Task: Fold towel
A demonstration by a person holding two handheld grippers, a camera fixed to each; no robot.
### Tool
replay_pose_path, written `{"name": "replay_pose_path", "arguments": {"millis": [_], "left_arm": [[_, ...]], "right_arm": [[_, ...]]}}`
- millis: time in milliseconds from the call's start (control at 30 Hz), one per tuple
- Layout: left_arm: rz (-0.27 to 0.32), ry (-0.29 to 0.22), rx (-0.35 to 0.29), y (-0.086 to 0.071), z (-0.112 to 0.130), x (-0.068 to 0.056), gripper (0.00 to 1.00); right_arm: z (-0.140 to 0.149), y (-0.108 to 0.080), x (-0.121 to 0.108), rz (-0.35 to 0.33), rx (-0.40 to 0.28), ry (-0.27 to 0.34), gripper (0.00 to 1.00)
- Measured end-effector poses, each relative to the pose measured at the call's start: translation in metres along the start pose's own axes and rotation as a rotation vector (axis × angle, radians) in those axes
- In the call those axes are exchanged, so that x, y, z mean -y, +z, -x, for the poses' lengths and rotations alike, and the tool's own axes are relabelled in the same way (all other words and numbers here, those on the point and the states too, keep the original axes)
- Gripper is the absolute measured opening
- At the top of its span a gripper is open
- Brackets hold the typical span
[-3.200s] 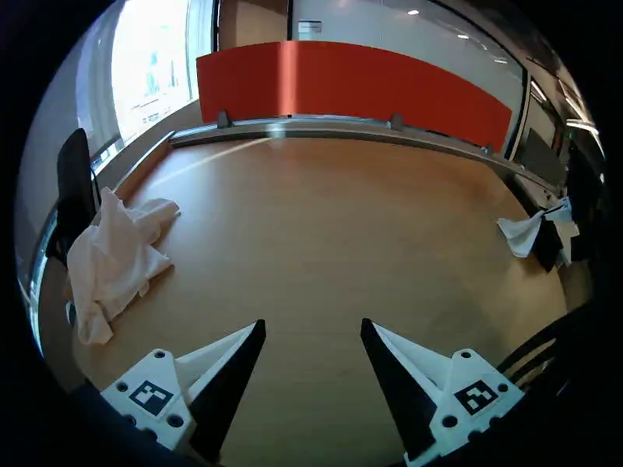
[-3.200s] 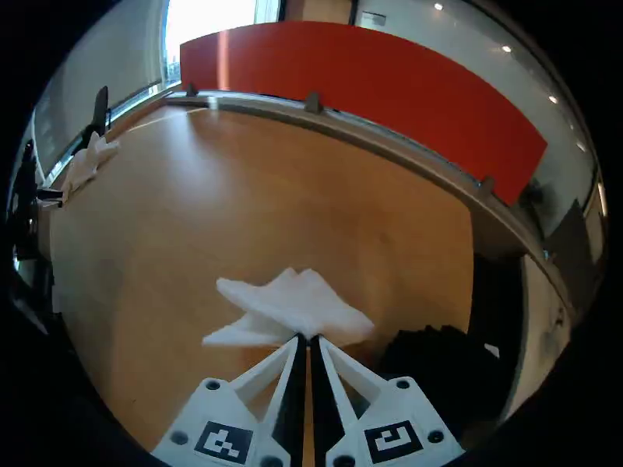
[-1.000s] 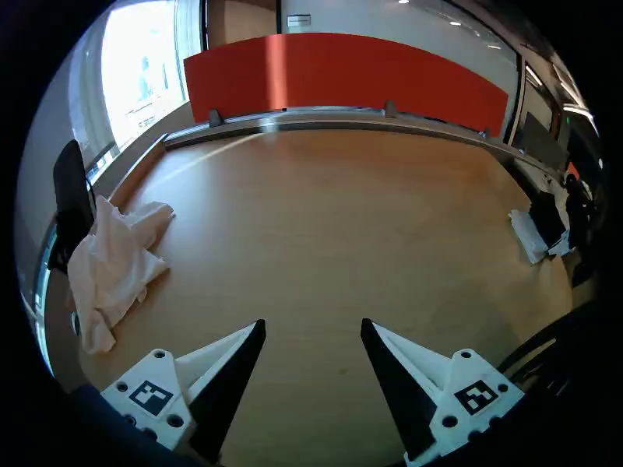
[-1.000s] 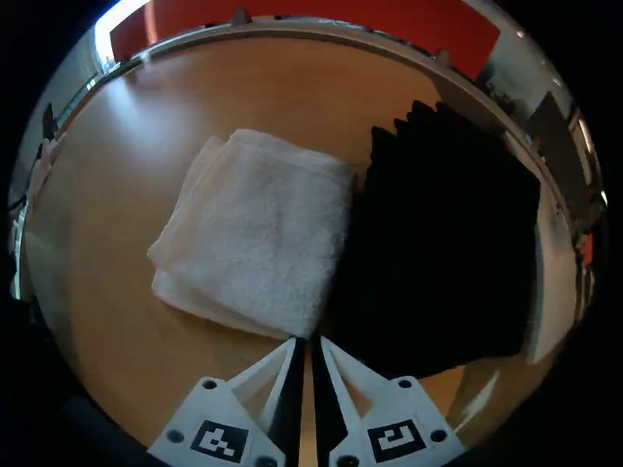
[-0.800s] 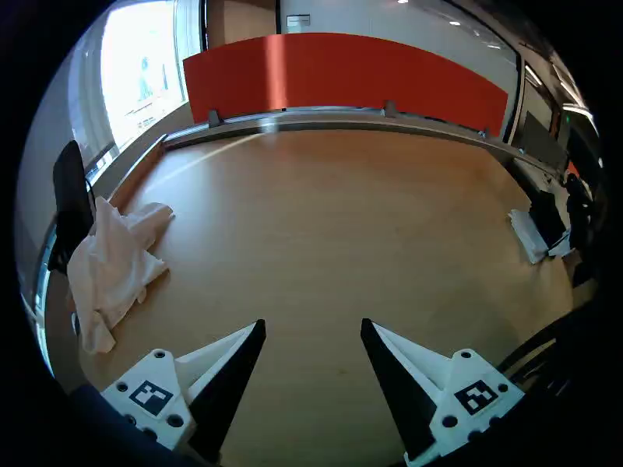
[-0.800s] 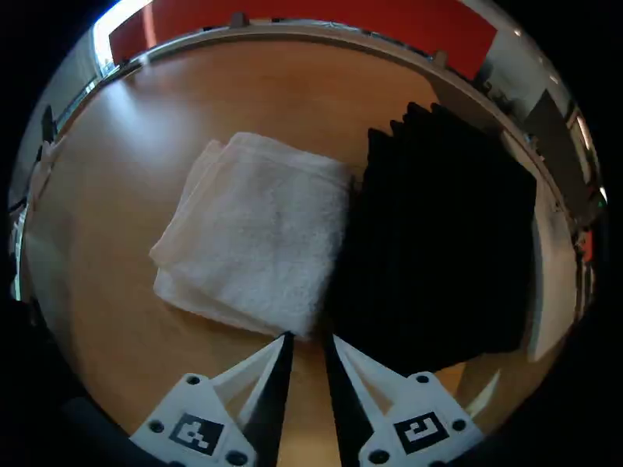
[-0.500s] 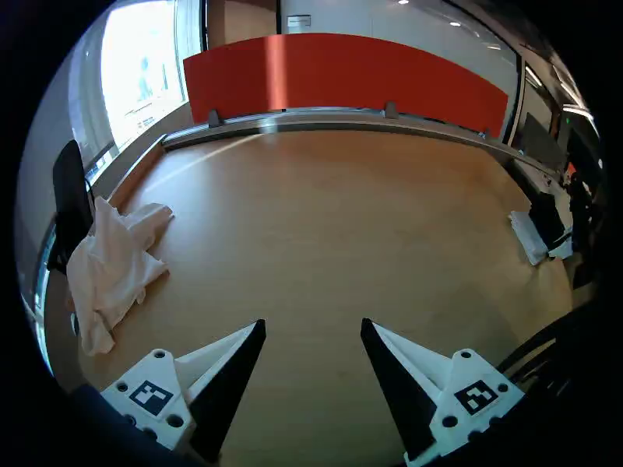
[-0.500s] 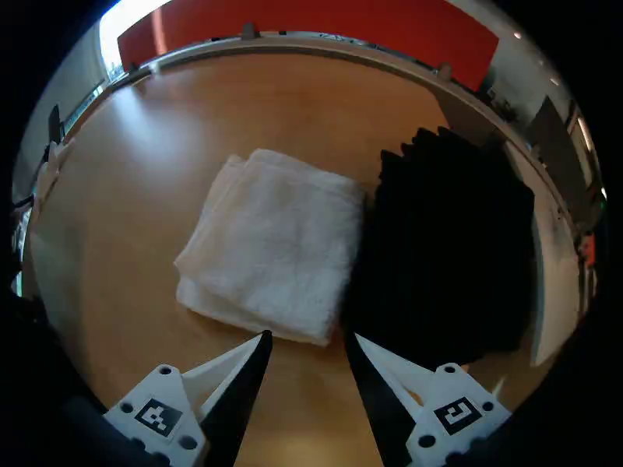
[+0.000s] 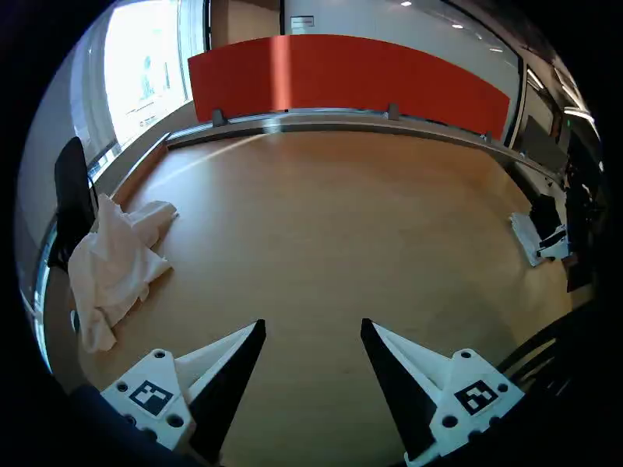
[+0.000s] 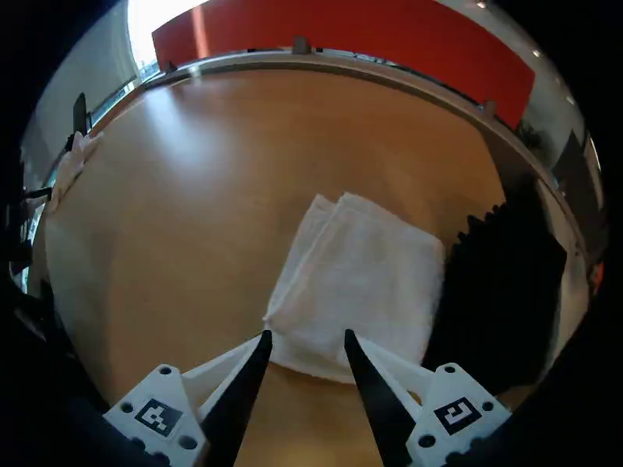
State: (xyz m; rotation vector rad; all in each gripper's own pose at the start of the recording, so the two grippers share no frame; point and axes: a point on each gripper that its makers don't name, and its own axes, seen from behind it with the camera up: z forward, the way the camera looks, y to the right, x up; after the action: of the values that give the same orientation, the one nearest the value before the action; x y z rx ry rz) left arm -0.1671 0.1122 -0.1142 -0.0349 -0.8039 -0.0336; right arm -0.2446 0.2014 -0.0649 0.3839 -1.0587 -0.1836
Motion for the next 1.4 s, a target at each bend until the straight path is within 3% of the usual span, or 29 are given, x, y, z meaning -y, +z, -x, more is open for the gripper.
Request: {"name": "replay_pose_path", "arguments": {"millis": [233,633,1400], "left_arm": [[-0.009,-0.003,0.0,-0.003,0.003,0.005,0.91],[-0.012,-0.007,0.002,-0.004,0.005,0.009,0.91],[0.003,-0.002,-0.019,-0.002,-0.003,0.005,0.9]], "right_arm": [[-0.01,0.008,0.011,-0.013,-0.005,-0.015,0.55],[-0.012,0.009,0.008,0.005,-0.016,-0.025,0.06],[-0.059,-0.04,-0.014,0.056,-0.147,0.029,0.05]]}}
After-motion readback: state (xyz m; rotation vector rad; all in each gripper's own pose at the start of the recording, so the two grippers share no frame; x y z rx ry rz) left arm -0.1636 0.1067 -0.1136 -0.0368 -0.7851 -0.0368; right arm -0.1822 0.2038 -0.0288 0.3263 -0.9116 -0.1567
